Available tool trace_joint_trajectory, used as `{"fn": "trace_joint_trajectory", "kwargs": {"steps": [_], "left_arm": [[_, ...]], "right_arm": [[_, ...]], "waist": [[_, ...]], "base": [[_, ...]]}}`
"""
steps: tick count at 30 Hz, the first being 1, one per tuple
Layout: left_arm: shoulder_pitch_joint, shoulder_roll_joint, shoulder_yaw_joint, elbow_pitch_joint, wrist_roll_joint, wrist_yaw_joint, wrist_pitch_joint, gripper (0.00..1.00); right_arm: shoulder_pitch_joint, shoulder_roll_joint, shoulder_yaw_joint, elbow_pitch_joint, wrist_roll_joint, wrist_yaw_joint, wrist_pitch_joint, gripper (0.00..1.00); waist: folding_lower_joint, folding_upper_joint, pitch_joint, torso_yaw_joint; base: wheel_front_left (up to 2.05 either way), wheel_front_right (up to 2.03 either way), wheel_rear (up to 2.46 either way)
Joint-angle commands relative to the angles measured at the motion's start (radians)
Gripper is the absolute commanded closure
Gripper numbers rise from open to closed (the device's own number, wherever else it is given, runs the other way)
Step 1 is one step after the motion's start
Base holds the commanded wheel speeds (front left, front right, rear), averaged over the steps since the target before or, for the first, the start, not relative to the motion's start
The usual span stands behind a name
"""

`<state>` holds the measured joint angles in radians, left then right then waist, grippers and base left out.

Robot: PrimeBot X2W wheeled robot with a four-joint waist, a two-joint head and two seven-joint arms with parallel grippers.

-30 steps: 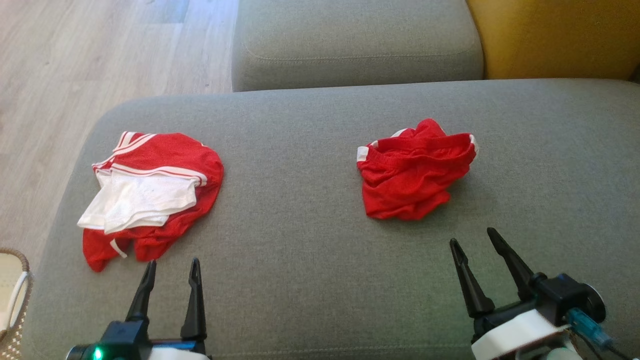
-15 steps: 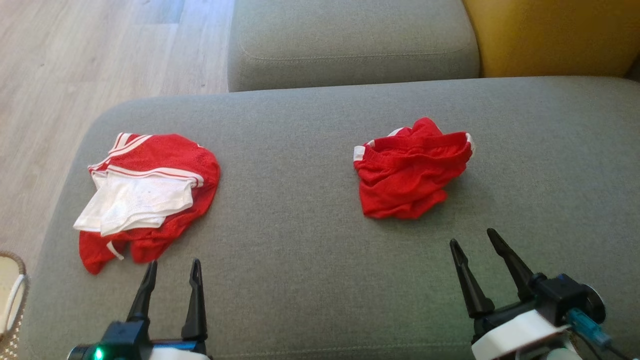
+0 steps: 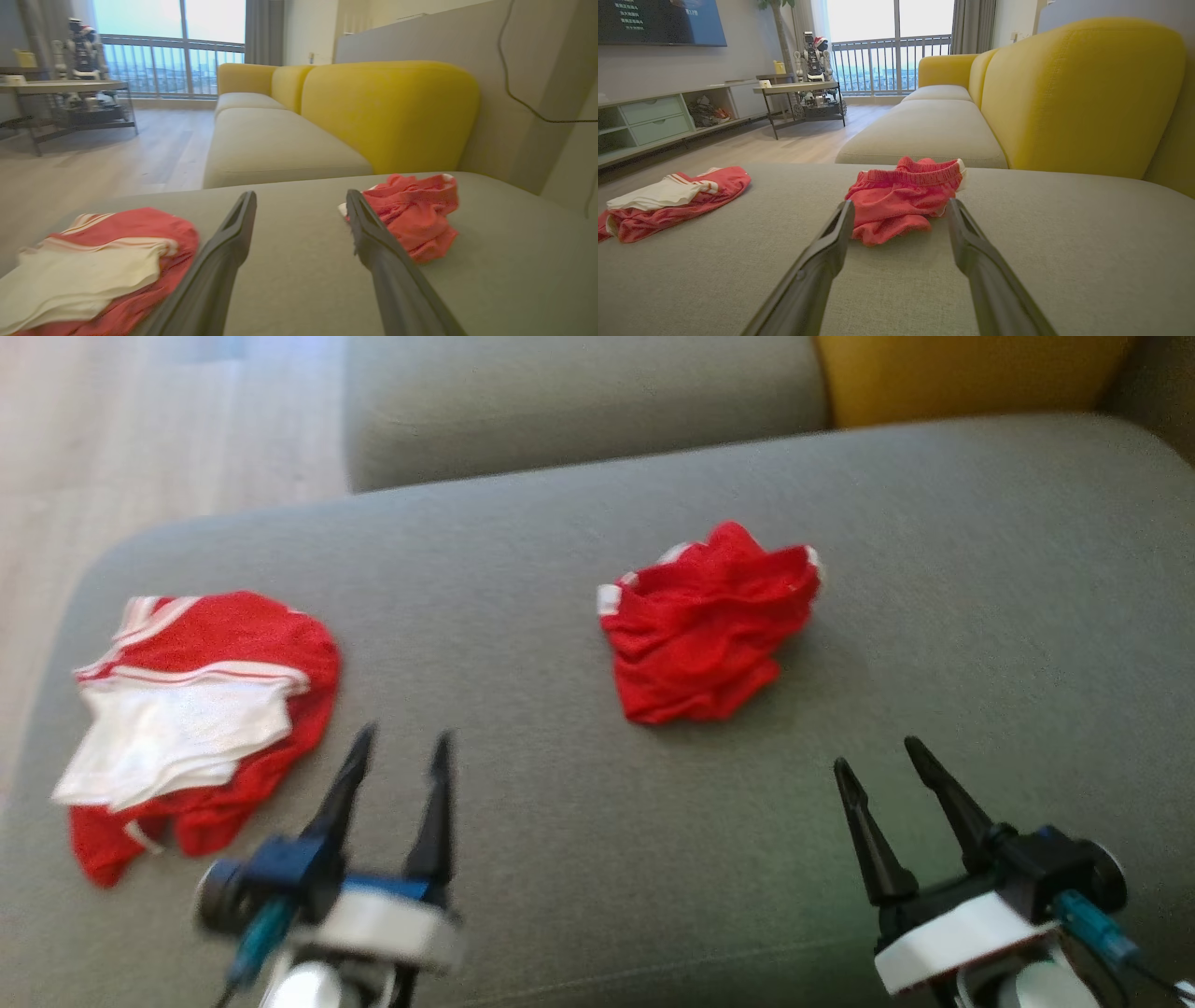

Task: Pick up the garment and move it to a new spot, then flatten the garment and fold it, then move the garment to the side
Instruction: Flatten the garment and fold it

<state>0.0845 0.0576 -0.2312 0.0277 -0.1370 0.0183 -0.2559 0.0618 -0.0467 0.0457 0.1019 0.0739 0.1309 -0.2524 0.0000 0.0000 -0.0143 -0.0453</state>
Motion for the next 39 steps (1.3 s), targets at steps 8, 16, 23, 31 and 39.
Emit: {"fn": "trace_joint_trajectory", "kwargs": {"steps": [8, 16, 23, 31, 39], "left_arm": [[-0.4, -0.007, -0.179, 0.143, -0.12, -0.057, 0.088, 0.0], [-0.729, -0.007, -0.349, 0.289, -0.196, -0.054, 0.219, 0.0], [-0.917, -0.007, -0.466, 0.398, -0.32, -0.025, 0.276, 0.0], [-1.075, -0.007, -0.566, 0.52, -0.373, 0.077, 0.334, 0.0], [-1.141, -0.007, -0.63, 0.591, -0.409, 0.103, 0.396, 0.0]], "right_arm": [[-0.109, -0.004, 0.004, -0.077, -0.015, 0.0, -0.009, 0.0], [-0.172, -0.004, 0.014, -0.104, 0.013, 0.0, -0.009, 0.0], [-0.201, -0.004, 0.021, -0.114, 0.041, 0.0, -0.009, 0.0], [-0.219, -0.004, 0.038, -0.116, 0.07, 0.0, -0.009, 0.0], [-0.223, -0.004, 0.044, -0.115, 0.096, 0.0, -0.009, 0.0]], "waist": [[0.0, 0.0, 0.18, -0.141], [0.0, 0.0, 0.313, -0.221], [0.0, 0.0, 0.376, -0.276], [0.0, 0.0, 0.425, -0.324], [0.0, 0.0, 0.45, -0.359]], "base": [[0.0, 0.0, 0.0], [0.0, 0.0, 0.0], [0.0, 0.0, 0.0], [0.0, 0.0, 0.0], [0.0, 0.0, 0.0]]}}
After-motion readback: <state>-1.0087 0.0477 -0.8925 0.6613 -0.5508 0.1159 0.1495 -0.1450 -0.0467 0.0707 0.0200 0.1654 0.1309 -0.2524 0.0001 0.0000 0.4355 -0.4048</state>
